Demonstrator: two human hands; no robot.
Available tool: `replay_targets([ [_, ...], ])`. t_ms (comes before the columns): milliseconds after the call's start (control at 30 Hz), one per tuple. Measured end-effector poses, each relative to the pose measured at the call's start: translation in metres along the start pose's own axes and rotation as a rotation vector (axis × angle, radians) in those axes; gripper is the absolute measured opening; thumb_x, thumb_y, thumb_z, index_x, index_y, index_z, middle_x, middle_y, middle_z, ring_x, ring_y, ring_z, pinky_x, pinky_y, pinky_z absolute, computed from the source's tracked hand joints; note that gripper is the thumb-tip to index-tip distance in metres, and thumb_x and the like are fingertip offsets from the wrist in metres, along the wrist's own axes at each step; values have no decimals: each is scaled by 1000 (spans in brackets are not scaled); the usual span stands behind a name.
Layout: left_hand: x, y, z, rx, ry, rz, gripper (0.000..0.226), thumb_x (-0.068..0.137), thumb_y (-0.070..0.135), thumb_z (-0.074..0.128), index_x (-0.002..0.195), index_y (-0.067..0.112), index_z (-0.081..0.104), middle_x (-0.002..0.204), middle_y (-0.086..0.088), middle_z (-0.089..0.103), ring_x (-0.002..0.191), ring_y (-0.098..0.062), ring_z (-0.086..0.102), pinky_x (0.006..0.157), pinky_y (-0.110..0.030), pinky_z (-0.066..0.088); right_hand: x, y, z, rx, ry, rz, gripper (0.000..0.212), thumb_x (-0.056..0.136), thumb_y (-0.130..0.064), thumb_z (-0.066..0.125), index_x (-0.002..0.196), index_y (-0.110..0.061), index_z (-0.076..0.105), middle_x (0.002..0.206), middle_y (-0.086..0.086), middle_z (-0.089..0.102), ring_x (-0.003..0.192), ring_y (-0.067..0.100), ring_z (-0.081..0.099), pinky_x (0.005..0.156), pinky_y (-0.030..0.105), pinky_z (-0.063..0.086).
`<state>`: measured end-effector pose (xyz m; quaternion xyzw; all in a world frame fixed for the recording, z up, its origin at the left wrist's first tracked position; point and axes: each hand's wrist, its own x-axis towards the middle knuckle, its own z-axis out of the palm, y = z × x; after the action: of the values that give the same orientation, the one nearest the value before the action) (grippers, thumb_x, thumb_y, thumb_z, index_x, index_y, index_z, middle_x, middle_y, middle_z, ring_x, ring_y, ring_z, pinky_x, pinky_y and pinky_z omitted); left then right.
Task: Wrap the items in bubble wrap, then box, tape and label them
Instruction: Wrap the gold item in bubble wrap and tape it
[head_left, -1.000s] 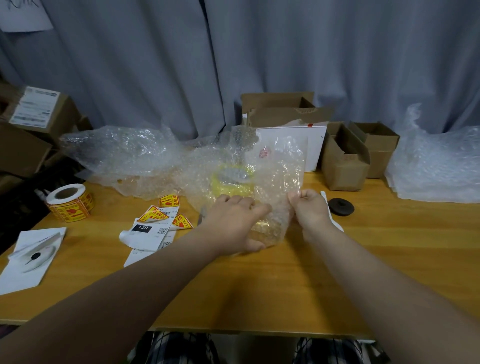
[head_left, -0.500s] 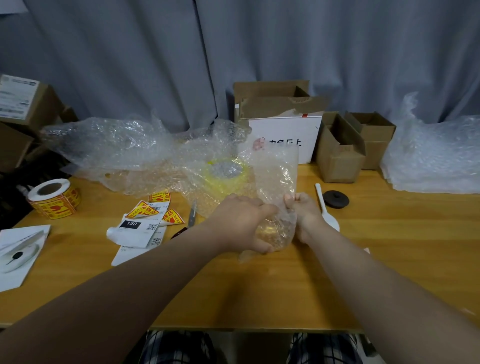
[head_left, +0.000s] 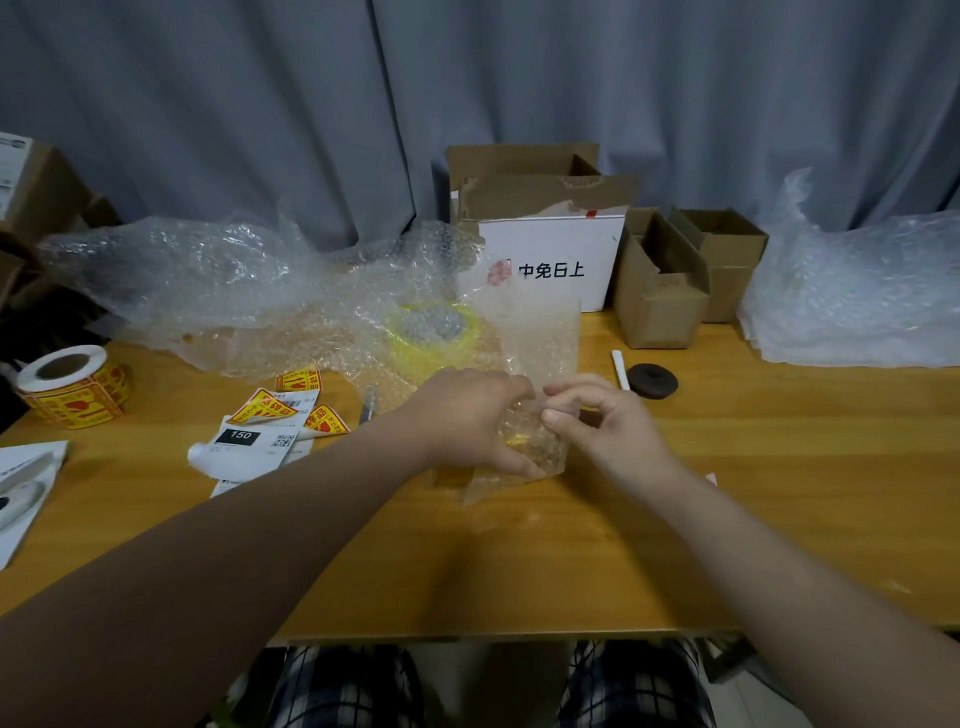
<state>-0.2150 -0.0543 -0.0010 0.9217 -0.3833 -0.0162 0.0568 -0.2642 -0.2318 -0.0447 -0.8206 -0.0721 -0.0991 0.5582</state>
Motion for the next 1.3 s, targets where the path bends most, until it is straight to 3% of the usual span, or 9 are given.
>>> replay_targets([
  [133,-3,0,-3,-61,-5,-48,73,67,61,73,118,20,40,72,9,52,66,-11,50,53,-25,34,7,-4,0,115,-60,87,8,84,-10,70,81,-17,73,98,-1,71,96,8,65,86,18,50],
  [200,-4,1,-2,-51,20,-63,73,67,62,71,115,19,38,65,10,46,58,-8,45,49,-25,29,11,-5,0,199,-61,162,5,83,-10,70,85,-12,74,93,-1,72,88,6,66,80,17,51],
  [367,-5,2,9,-6,156,-92,63,80,73,44,121,26,49,97,5,65,89,-16,60,72,-31,43,18,-7,10,338,-33,261,2,83,-11,70,84,-10,68,82,6,65,76,11,61,69,18,51],
  [567,2,-4,12,-284,233,-134,32,84,58,55,88,26,59,91,10,59,83,-12,54,65,-28,40,24,-15,6,103,-3,201,14,77,-14,77,73,-10,65,74,8,62,67,12,55,60,15,47],
  [800,3,-4,12,-327,246,-164,37,79,64,56,79,27,57,80,15,51,77,-6,51,62,-27,40,36,-28,-9,-58,-84,79,15,72,-16,82,71,-7,69,66,1,60,62,10,47,61,25,40],
  [1000,2,-3,14,-316,279,-153,39,77,61,60,80,22,62,79,13,54,73,-5,51,61,-28,42,33,-26,3,196,-117,196,17,69,-11,79,76,-2,67,65,5,65,61,11,59,61,21,49],
  [1133,-3,-1,17,-383,329,-138,26,85,50,60,76,26,62,81,14,58,71,-1,51,61,-25,40,27,-24,-4,445,-35,256,21,78,-23,67,86,-4,64,76,8,64,67,15,59,65,25,52],
  [1233,-6,1,18,-357,356,-125,28,89,46,56,77,23,63,82,10,60,71,-9,54,63,-26,39,26,-19,-8,43,182,435,33,92,-35,62,84,-4,52,78,11,53,68,22,52,59,28,46],
  [1300,-9,4,21,-303,389,-102,28,91,44,55,78,21,64,82,9,61,70,-8,53,67,-27,34,26,-19,-7,-92,135,618,34,93,-32,60,86,0,54,83,15,58,71,28,59,58,31,50],
])
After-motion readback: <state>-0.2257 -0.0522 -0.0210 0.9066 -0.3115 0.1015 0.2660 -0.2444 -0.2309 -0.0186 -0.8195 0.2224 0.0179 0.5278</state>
